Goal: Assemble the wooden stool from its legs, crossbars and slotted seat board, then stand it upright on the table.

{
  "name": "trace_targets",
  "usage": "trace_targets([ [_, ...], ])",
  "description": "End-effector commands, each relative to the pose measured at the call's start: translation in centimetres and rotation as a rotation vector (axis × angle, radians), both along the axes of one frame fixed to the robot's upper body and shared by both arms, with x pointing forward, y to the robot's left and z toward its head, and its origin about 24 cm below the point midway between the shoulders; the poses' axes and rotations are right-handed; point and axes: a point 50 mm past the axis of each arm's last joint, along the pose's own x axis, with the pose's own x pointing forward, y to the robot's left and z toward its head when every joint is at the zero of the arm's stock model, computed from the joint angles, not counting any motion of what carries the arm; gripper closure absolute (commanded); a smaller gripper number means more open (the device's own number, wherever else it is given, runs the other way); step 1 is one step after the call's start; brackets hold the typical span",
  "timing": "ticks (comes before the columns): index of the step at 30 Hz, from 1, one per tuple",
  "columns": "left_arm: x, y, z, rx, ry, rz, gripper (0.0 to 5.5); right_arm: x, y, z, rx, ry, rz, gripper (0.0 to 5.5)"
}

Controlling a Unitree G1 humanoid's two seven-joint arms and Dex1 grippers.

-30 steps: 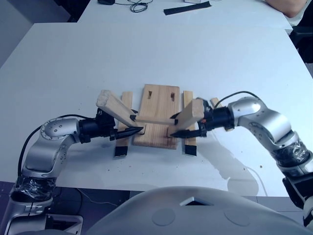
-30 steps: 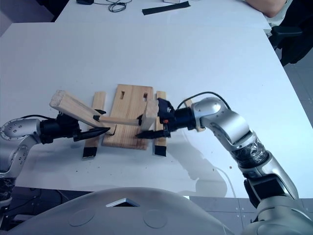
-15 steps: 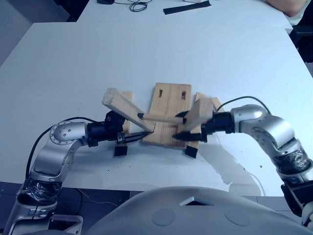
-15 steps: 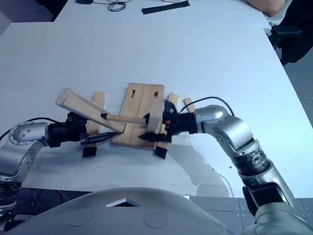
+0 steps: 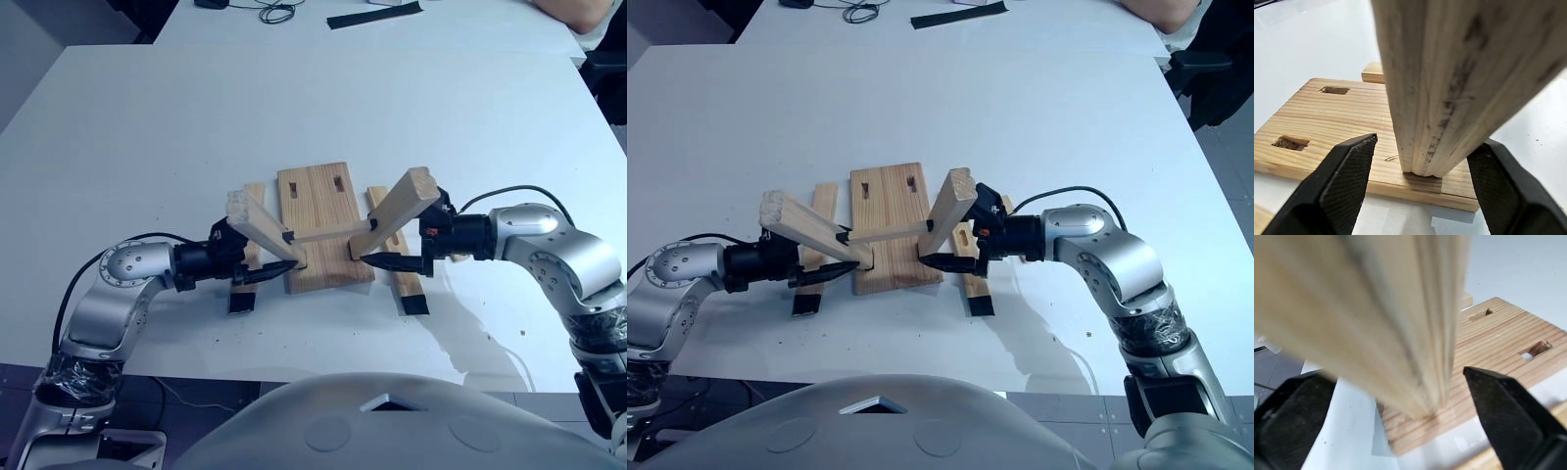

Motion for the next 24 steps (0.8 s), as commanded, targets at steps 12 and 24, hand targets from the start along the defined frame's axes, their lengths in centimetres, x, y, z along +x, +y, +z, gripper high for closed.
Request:
trace_targets([
  [12,-0.9,4.9,2.9,0.010,-0.020,0.205,2.28,0.9,-5.4,-0.3,-0.120,-0.137,-0.249,0.93],
  [24,2.4,3.3,11.1,-0.338,-0.306,0.572,2.92,2.9,-4.4,7.4,0.242,-0.401,-0.595,1.88],
])
